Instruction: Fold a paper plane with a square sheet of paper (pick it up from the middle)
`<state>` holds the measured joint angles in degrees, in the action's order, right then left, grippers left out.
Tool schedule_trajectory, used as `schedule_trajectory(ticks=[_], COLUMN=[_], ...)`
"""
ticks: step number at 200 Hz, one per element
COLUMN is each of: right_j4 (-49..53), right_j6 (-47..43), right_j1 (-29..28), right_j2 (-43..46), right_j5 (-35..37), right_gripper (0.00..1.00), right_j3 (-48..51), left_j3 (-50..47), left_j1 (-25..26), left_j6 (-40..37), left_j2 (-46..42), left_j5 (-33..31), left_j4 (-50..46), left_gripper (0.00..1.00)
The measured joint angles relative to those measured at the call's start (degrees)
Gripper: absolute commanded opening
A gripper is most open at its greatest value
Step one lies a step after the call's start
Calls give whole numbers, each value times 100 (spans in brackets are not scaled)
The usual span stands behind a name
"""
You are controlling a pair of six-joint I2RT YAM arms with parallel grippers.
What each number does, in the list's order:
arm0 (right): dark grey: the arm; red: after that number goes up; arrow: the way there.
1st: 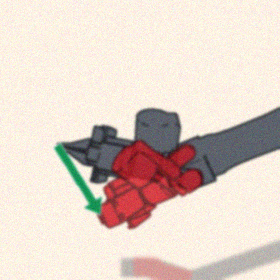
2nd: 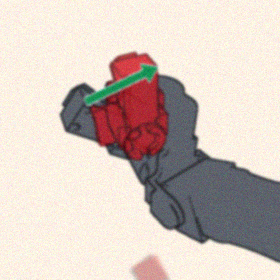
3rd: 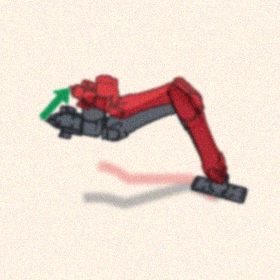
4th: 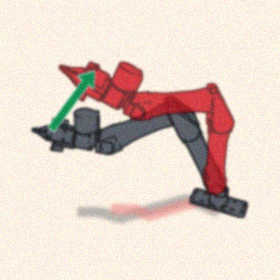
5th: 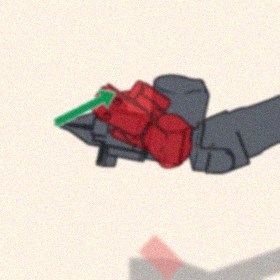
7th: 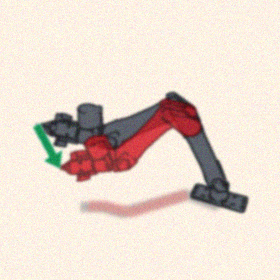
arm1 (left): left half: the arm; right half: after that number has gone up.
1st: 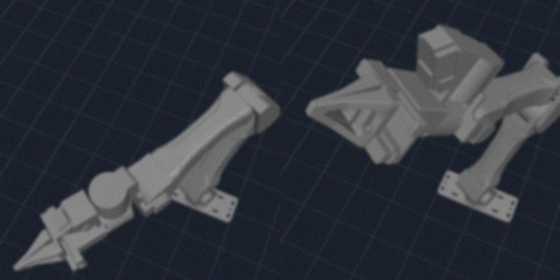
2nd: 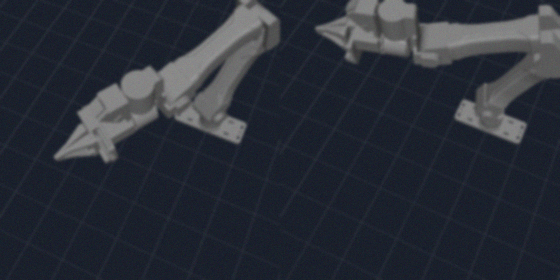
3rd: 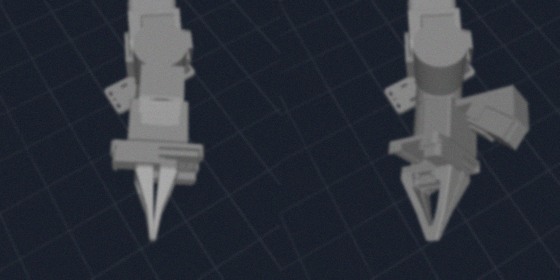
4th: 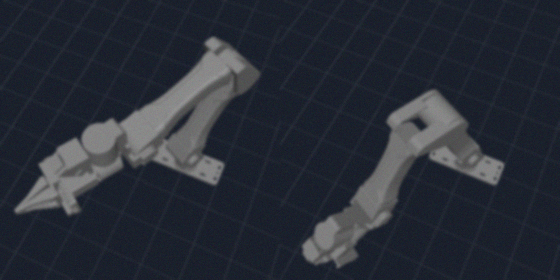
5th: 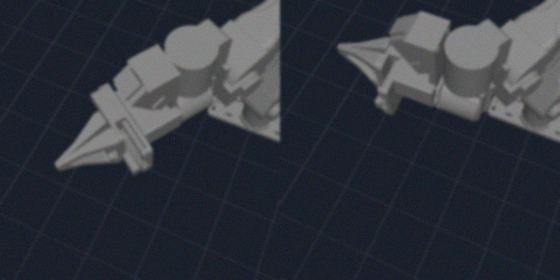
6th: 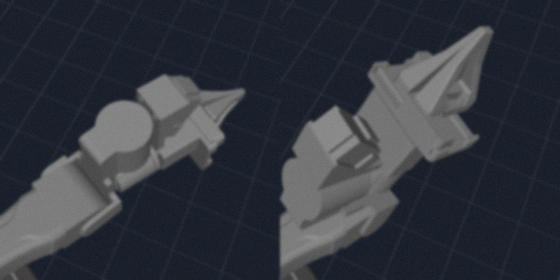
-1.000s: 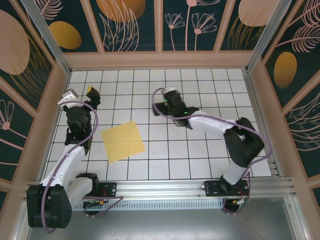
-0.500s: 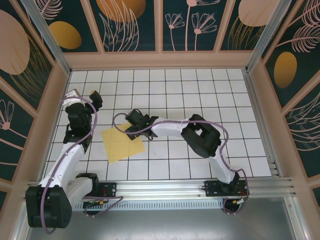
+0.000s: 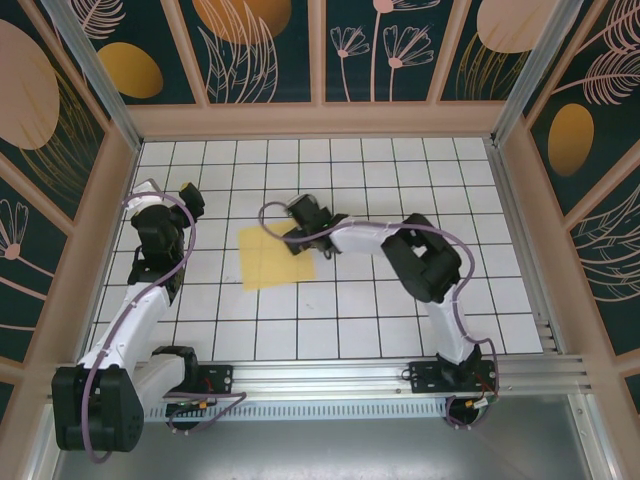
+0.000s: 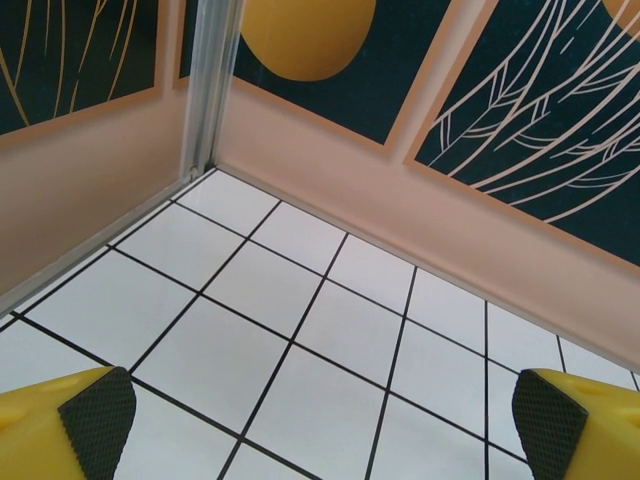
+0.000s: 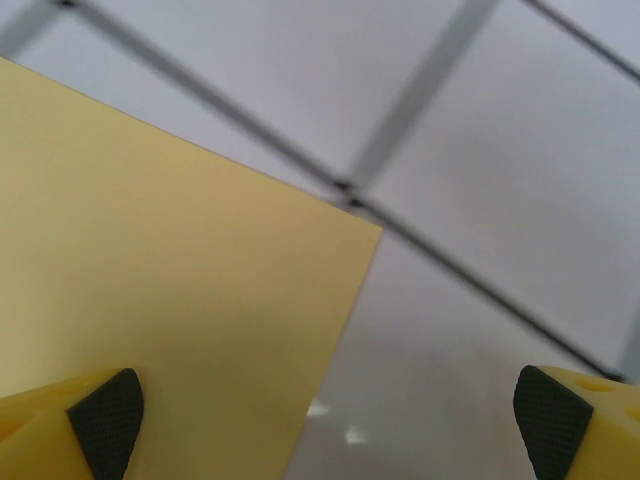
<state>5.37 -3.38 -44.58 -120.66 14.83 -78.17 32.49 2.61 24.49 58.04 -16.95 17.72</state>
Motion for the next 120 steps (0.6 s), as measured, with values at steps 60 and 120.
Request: schedule_trajectory(ticks=[60, 120], right_j4=[267, 820], right_j6=[46, 1569], right_j1=[1296, 494], right_j2=[162, 330], right_j5=[-24, -730], right_gripper=[97, 70], right_j3=[50, -634], left_j3=[20, 22], left_j1=[0, 0], left_j6=[2, 15], left_j2=[116, 181], left_j5=[2, 13], left_j4=[0, -2], left_gripper=[99, 99])
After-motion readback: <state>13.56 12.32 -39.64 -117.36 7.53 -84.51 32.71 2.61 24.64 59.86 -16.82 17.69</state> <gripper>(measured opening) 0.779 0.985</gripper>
